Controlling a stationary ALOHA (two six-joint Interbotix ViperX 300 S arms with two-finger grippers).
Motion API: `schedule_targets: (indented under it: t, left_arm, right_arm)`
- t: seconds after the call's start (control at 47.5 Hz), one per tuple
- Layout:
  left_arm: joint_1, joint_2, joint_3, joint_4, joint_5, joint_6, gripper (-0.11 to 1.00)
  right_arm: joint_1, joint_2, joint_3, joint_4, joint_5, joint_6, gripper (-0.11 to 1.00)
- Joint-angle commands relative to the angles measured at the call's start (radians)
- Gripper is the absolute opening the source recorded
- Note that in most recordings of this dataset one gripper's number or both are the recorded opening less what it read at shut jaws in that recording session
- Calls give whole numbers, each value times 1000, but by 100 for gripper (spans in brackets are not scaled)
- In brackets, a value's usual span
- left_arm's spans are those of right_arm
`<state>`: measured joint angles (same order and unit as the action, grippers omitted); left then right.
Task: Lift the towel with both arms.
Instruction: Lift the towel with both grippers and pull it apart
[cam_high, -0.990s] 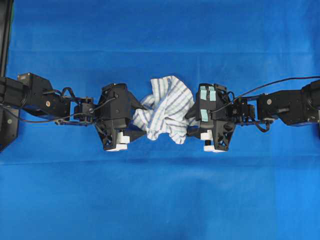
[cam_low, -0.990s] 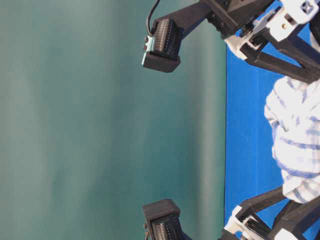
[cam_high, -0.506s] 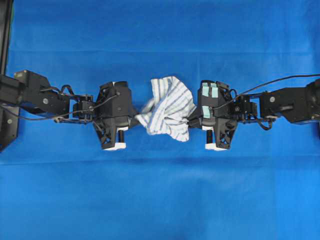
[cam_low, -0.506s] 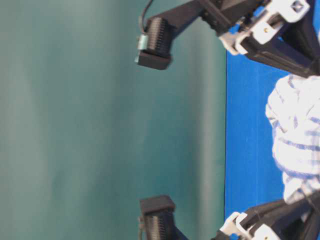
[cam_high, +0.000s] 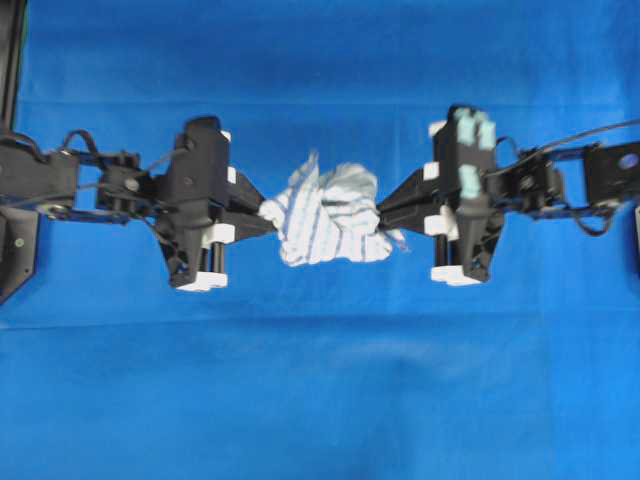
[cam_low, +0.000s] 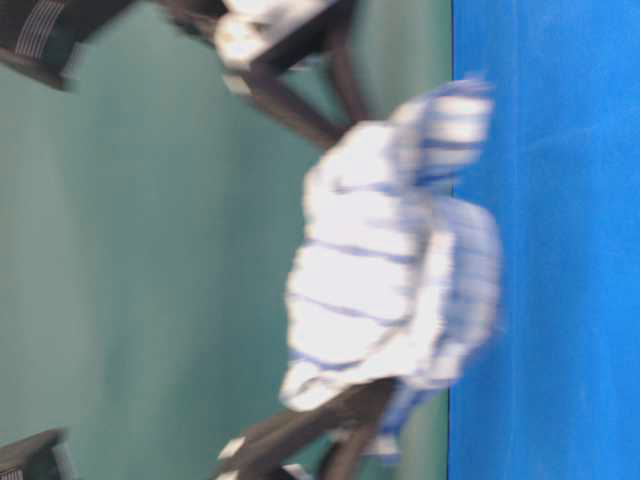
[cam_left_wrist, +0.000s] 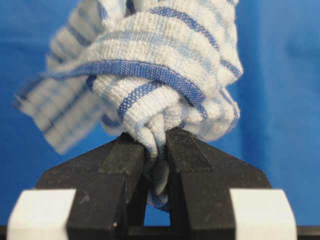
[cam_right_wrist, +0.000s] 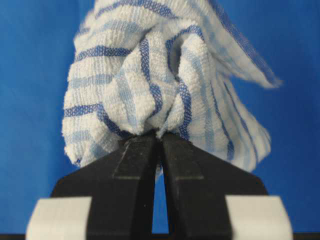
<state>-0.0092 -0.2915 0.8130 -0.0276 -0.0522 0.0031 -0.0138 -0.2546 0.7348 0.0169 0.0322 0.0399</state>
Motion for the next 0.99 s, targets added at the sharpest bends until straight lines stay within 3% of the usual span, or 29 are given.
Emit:
schedule_targets:
  t: [0.0,0.569,0.969]
  left_arm:
    - [8,-69,-40,0,32,2,5]
    - [26,-371,-176,5,216,25,5]
    - [31,-351,-186,5,219,35,5]
  right_arm:
    - [-8,-66,-54,-3,48,-2,5]
    - [-18,-173,-302,-26,238,-6,5]
    - [-17,-175,-328,-28,256,-11,5]
